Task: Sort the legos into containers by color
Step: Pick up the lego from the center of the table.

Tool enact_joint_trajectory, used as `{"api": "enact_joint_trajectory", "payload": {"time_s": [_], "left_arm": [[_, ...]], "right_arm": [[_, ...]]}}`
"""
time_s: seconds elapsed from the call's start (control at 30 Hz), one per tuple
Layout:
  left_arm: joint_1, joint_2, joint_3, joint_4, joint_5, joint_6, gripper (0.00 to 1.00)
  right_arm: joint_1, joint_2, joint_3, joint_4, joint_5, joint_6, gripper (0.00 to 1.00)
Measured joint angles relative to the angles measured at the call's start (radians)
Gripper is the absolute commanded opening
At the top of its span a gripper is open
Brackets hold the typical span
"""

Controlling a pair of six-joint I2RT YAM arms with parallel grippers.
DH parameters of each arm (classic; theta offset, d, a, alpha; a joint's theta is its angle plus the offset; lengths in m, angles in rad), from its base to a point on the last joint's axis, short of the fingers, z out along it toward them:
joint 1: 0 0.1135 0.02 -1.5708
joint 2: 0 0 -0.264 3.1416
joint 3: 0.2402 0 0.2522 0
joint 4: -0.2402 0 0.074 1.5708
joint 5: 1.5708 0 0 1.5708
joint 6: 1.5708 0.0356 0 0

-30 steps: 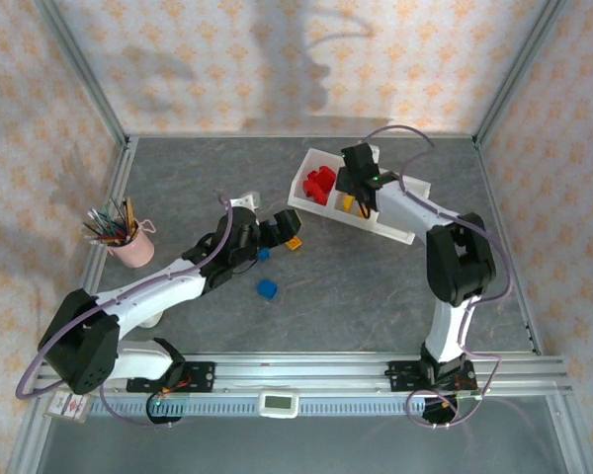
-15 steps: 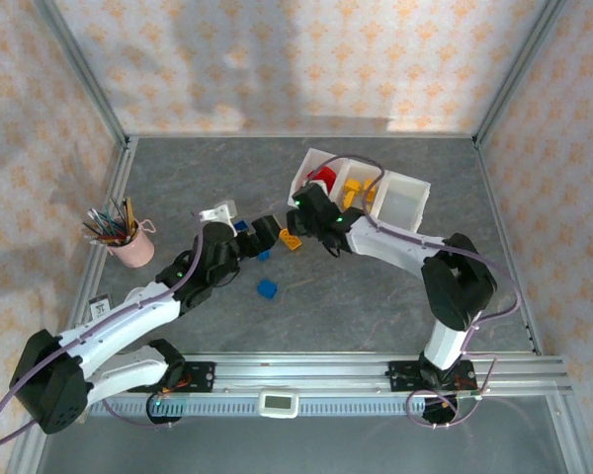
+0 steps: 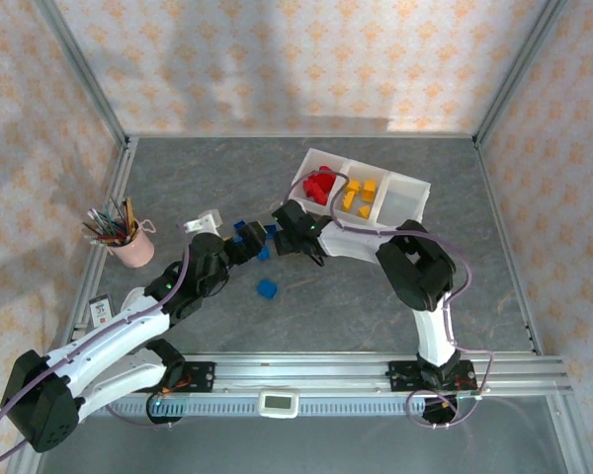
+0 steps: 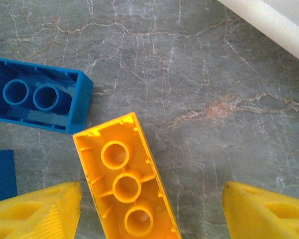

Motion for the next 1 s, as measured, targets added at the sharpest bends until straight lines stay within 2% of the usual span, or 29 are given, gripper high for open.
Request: {"api": "enact_joint_trajectory", "payload": {"time_s": [0.2,0.73,1.0], "left_arm": [[0.008,0.000,0.000,-0.002,0.000,-0.001,0.99],[0.029,0.001,-0.001,-0.002,0.006,-0.001,0.99],[0.036,0.003,0.000,-0.002,0.020,0.005,0.99]], "right_arm": [[0.000,0.058,0.063,0.000,0.010,-0.011,0.68],[-0.007,0.086,0.073,0.003,-0.006,-0.031,0.33],[-0.009,-0.059,-0.066,0.008,-0.009,-0.011,0.32]]}}
